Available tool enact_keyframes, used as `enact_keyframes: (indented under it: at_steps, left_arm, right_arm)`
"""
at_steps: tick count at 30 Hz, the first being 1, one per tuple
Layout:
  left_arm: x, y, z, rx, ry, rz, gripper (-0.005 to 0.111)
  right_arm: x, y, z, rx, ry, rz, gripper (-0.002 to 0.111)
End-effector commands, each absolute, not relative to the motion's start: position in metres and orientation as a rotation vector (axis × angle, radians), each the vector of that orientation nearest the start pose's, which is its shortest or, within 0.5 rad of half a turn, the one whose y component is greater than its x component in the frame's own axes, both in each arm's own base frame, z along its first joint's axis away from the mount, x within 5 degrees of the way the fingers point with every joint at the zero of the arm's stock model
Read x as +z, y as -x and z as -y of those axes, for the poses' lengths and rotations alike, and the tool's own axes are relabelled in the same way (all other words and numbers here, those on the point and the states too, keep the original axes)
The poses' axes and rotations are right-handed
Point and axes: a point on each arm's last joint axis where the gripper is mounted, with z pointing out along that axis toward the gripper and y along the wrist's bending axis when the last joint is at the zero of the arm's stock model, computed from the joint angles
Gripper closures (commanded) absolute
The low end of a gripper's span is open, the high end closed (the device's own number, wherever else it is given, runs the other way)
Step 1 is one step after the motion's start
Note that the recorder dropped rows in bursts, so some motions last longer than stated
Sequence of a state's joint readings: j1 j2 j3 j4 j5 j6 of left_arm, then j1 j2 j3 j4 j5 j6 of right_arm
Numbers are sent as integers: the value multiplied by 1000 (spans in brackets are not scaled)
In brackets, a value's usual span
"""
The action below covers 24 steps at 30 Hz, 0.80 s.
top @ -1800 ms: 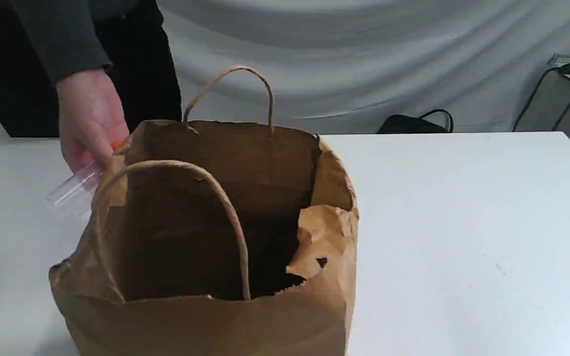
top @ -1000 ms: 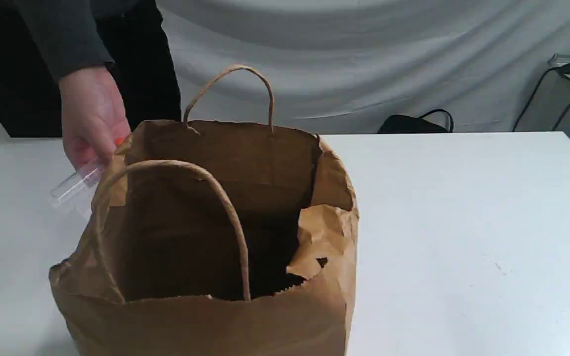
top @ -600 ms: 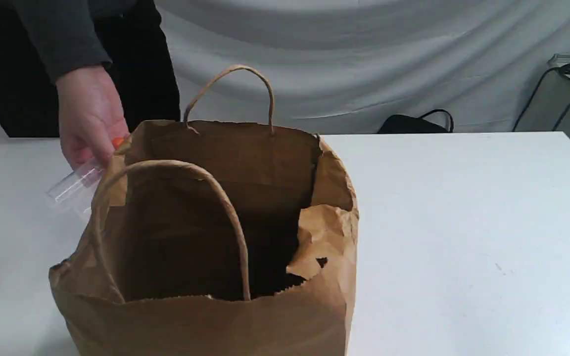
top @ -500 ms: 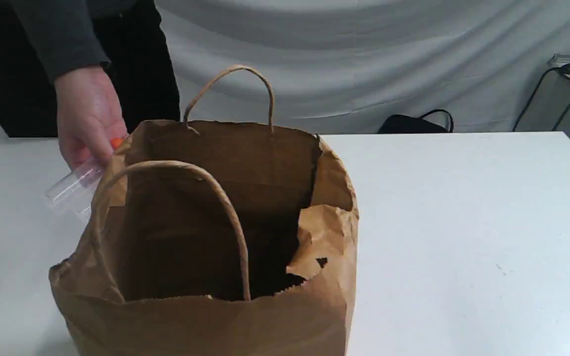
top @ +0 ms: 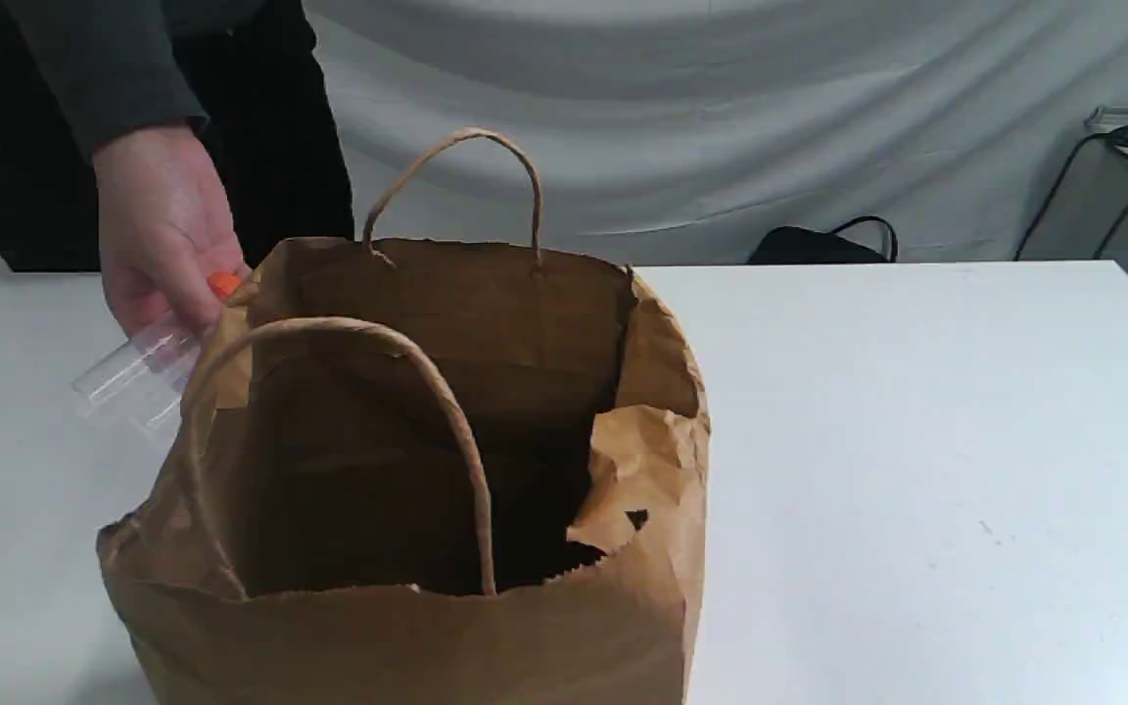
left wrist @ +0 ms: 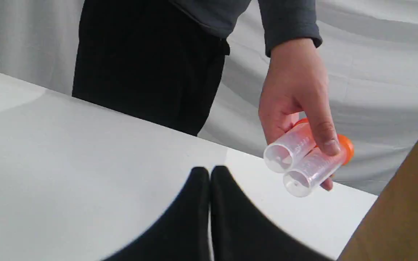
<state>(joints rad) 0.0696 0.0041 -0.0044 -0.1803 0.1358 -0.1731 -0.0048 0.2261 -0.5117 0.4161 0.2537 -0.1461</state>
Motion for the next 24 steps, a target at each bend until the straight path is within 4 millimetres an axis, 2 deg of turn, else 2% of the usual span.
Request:
enact_keyframes:
  at_steps: [1,5,11,17,24]
  left_arm:
    - [201,-56,-2,-242,328,-1586,107]
    - [201,-56,-2,-242,328,-1586,107]
    - [201,-56,-2,-242,328,-1586,107]
    - [201,-56,-2,-242,328,-1586,107]
    - [201,-56,-2,-242,328,-1586,107]
  right_arm:
    - [375,-60,-13,212,11,-1522,108]
    - [404,-77,-21,229,141,-1629,108]
    - [422,-115,-45,448,413,-1789,108]
    - [424,-151,-65,737,612,-1861,108]
    - [406,-188,-76,999,700,-1963,108]
